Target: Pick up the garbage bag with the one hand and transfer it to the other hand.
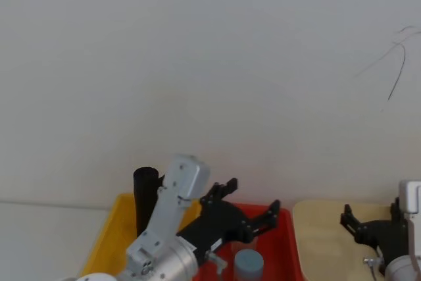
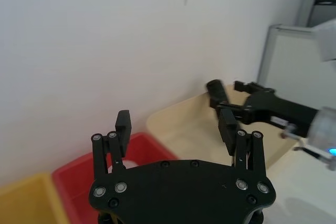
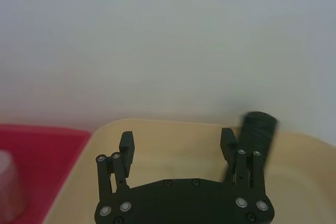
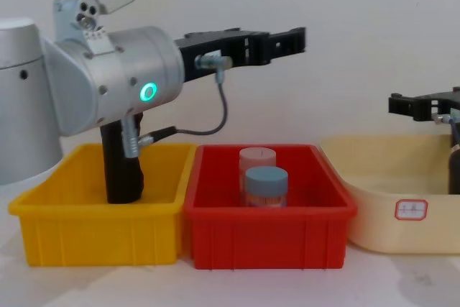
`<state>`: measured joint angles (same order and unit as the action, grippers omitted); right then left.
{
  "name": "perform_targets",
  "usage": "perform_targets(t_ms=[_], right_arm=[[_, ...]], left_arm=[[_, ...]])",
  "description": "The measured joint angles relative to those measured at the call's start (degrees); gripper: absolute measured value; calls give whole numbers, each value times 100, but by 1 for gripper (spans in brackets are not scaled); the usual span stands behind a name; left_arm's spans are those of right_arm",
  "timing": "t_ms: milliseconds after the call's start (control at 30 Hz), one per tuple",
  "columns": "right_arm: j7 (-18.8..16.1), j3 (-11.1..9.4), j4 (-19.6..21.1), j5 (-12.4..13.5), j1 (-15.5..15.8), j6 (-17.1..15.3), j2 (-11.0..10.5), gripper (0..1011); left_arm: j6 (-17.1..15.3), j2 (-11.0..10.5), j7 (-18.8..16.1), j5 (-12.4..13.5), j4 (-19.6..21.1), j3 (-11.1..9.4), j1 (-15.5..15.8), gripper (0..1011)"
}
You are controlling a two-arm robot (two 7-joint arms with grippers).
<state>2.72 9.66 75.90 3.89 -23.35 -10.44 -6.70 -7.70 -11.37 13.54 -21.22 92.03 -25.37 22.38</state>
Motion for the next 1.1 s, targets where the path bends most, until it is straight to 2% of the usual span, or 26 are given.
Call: perform_targets(t_ms=[233, 600, 867, 1100], right_arm=[[-389, 118, 537, 55, 347, -25, -132, 1000], [-1109, 289, 1321, 255, 814, -115, -389, 999], [-1606, 437, 1690, 432, 973, -243, -572, 1000], [-2063, 627, 1854, 590, 970, -447, -718, 1000]], left_arm=[[-58, -94, -214, 84, 165, 133, -214, 1002], [-101, -167, -377, 155, 291, 233, -375, 1002], [-114, -192, -432, 175, 333, 268, -430, 1002], [-121, -204, -459, 188, 354, 284, -456, 1002]])
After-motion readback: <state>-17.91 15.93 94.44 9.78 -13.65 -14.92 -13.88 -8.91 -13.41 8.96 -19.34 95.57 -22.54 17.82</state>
